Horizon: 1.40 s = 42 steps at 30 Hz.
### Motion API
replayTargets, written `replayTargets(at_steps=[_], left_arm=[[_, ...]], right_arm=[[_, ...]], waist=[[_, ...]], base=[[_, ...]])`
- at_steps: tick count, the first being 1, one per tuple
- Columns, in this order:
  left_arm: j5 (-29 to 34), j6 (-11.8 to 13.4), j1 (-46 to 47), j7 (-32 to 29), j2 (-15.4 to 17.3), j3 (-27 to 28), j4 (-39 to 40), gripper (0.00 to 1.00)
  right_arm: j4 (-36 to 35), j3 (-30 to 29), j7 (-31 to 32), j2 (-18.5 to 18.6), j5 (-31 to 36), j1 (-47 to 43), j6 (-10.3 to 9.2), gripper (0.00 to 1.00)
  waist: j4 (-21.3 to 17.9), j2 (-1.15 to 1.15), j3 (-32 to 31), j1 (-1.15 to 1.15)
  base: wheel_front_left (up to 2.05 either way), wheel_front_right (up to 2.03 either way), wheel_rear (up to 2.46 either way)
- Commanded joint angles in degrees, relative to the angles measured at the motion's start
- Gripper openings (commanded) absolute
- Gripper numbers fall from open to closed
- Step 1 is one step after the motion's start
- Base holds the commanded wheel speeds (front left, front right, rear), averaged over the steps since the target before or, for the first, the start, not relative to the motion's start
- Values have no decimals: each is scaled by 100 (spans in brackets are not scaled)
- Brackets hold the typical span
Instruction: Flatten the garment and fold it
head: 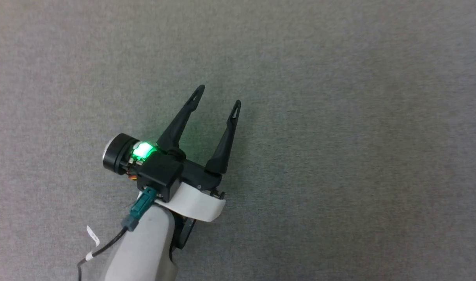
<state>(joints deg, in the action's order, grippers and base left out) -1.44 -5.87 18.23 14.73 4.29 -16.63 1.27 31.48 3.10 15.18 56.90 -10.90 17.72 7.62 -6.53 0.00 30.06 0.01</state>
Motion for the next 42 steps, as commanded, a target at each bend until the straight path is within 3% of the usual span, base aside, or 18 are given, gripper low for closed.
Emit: replayTargets(at_steps=[1, 6, 7, 8, 15, 19, 24, 30, 42], left_arm=[[55, -6, 109, 27, 57, 20, 39, 100], [64, 0, 143, 27, 113, 28, 45, 100], [61, 3, 150, 27, 113, 26, 35, 100], [54, 9, 155, 27, 110, 22, 18, 100], [-67, 72, -13, 27, 66, 44, -144, 100], [-167, 148, -274, 27, 52, 168, -210, 100], [-265, 256, -681, 27, 106, 459, -237, 100], [-317, 402, -1096, 27, 149, 785, -187, 100], [-350, 715, -1783, 27, 64, 1052, -196, 100]], right_arm=[[82, -81, -130, -43, 98, 139, -13, 0], [718, -453, -515, -281, 418, 446, -13, 0], [815, -493, -561, -314, 502, 497, -13, 23], [904, -554, -616, -349, 576, 557, -13, 98], [1178, -708, -599, -516, 1163, 908, -13, 100], [770, -614, -593, -696, 1587, 1272, -13, 100], [-44, -440, -801, -1457, 1473, 1652, -13, 100], [-1294, -469, -1139, -2423, 1092, 1480, -13, 100], [-3012, -946, -1935, -4097, 560, -273, -13, 100]], waist=[[162, 0, 326, -1], [196, 0, 405, -1], [198, 0, 391, -1], [197, 0, 357, -1], [92, 0, -303, -1], [10, 0, -897, -1], [-32, 0, -1588, -1], [104, 0, -2208, -1], [532, 0, -2794, -1]], base=[[0, 0, 0], [0, 0, 0], [0, 0, 0], [0, 0, 0], [0, 0, 0], [0, 0, 0], [0, 0, 0], [0, 0, 0], [0, 0, 0]])
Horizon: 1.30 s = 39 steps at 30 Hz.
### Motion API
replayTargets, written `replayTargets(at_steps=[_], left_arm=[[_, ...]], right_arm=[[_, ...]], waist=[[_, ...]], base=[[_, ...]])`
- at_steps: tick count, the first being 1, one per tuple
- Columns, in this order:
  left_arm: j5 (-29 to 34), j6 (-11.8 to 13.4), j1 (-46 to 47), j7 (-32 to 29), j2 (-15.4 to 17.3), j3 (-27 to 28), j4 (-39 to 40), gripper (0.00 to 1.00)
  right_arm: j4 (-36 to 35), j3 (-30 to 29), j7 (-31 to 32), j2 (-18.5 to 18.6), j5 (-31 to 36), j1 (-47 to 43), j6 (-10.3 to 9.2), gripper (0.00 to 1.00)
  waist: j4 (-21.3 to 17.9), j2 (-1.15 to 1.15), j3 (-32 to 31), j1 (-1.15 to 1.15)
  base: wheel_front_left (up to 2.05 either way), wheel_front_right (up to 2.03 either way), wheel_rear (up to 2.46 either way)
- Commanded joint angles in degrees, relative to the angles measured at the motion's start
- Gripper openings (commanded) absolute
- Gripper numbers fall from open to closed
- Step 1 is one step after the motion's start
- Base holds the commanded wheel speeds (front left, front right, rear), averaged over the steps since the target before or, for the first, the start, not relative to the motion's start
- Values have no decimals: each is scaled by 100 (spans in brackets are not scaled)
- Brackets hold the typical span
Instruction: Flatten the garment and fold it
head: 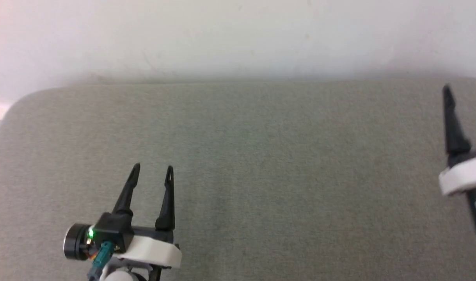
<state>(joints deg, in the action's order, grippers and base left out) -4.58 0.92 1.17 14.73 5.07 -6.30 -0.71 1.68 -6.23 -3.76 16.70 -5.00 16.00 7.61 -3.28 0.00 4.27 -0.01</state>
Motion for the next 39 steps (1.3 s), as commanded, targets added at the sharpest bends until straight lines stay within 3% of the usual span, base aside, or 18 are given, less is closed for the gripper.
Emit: replayTargets(at_steps=[1, 6, 11, 19, 36, 37, 39], left_arm=[[-45, 47, -124, 27, -21, 27, 1, 100], [-35, 53, -373, 27, -28, 47, 153, 100], [-44, 33, -619, 27, -11, 87, 174, 100], [-67, 5, -768, 27, -5, 82, -69, 100], [-122, 49, -693, 27, -39, 72, -216, 100], [-107, 24, -713, -1, -21, 64, -209, 0], [-106, 21, -713, -11, -18, 57, -210, 0]], right_arm=[[-91, -44, -112, -207, -62, -271, -12, 100], [-299, -198, -418, -877, -155, -1125, -12, 100], [-264, -176, -581, -1195, -43, -1821, -12, 100], [75, -46, -768, -1343, 143, -2242, -12, 100], [169, 13, -787, -1377, 147, -2145, -12, 100], [182, -1, -786, -1354, 111, -2201, 0, 0], [186, -1, -786, -1351, 109, -2200, 1, 0]], waist=[[235, 0, -254, 1], [344, 0, -431, 1], [385, 0, -490, 1], [382, 0, -523, 1], [360, 0, -443, 1], [359, 0, -442, 2], [359, 0, -441, 2]], base=[[0, 0, 0], [0, 0, 0], [0, 0, 0], [0, 0, 0], [0, 0, 0], [0, 0, 0], [0, 0, 0]])
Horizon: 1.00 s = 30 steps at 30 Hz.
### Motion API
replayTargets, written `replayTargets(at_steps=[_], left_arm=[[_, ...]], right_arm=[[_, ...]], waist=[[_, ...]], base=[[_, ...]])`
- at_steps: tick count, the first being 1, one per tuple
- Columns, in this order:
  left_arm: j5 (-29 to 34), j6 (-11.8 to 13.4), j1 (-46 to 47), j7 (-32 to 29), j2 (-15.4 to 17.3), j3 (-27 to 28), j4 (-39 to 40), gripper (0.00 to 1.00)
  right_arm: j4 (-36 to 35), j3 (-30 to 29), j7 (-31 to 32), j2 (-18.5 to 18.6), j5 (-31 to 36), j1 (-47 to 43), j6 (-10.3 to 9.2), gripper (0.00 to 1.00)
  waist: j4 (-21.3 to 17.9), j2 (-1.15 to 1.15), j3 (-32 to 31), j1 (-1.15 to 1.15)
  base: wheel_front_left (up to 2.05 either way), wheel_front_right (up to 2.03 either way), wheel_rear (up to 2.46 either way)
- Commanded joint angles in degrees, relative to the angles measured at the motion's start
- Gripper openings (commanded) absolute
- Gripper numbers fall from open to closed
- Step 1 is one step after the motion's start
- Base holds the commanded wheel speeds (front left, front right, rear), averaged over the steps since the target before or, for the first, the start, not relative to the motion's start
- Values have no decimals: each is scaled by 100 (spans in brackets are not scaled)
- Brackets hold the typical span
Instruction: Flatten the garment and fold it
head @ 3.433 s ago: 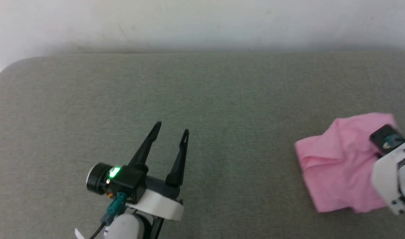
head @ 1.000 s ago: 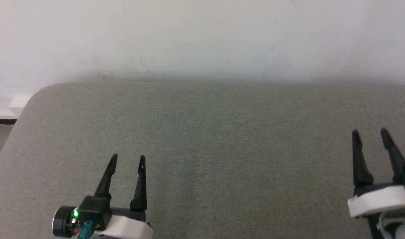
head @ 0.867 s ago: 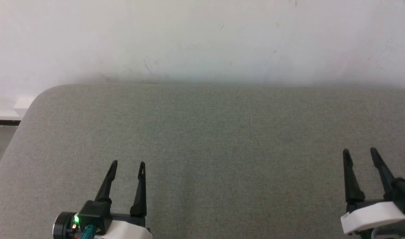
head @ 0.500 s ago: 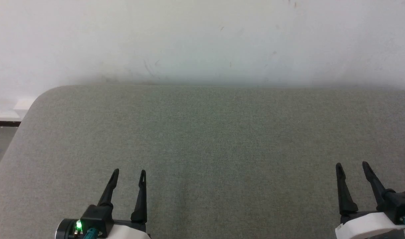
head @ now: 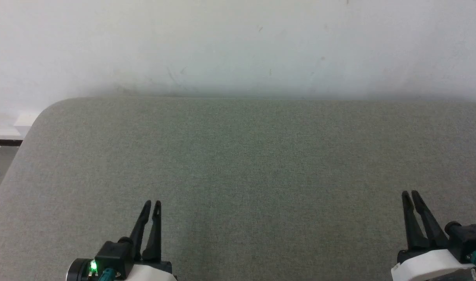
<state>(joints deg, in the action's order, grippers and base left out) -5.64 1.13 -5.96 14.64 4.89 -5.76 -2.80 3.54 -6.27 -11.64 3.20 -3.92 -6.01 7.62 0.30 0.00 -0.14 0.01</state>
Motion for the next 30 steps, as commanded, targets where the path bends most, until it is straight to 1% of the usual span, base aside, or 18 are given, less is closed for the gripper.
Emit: replayTargets(at_steps=[1, 30], left_arm=[[2, -1, 1, -2, 0, 2, 0, 0], [127, -26, 134, -330, -45, 129, 63, 0]], right_arm=[[-1, 1, 2, 0, 1, 1, 0, 0], [-79, 141, 263, -6, 88, 135, -3, 0]], waist=[[0, 0, 0, 0], [-7, 0, 3, 0]], base=[[0, 0, 0], [0, 0, 0]])
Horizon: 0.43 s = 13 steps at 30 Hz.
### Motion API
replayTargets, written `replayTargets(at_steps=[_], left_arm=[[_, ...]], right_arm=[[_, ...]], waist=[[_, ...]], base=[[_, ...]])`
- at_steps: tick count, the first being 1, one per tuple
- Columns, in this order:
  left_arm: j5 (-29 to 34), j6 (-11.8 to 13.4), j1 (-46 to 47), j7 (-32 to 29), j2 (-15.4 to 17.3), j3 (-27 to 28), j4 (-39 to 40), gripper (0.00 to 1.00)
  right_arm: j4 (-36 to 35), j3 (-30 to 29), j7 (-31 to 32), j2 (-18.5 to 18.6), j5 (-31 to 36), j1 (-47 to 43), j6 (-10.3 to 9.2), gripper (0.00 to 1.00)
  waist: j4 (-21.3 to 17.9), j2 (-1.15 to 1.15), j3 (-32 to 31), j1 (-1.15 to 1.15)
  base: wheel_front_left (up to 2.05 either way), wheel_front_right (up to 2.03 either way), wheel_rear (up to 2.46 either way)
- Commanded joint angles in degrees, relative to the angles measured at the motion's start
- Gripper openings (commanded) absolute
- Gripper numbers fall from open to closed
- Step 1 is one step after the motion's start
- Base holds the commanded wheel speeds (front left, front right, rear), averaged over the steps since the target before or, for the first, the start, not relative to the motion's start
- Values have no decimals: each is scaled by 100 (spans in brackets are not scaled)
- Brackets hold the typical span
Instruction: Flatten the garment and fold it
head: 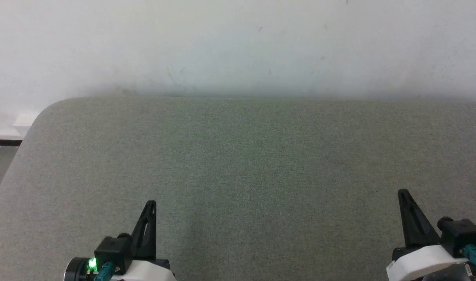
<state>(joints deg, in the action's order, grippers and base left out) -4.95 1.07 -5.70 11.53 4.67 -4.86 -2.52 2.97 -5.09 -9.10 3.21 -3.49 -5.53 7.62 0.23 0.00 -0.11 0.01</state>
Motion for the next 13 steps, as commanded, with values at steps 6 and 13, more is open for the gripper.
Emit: replayTargets(at_steps=[6, 13], left_arm=[[85, -26, 137, -89, -33, 66, 49, 0], [116, -32, 170, -171, -44, 99, 65, 0]], right_arm=[[-39, 54, 65, -9, 64, 116, -4, 0], [-59, 89, 130, -11, 86, 149, -4, 0]], waist=[[-1, 0, 1, 0], [-3, 0, 1, 0]], base=[[0, 0, 0], [0, 0, 0]])
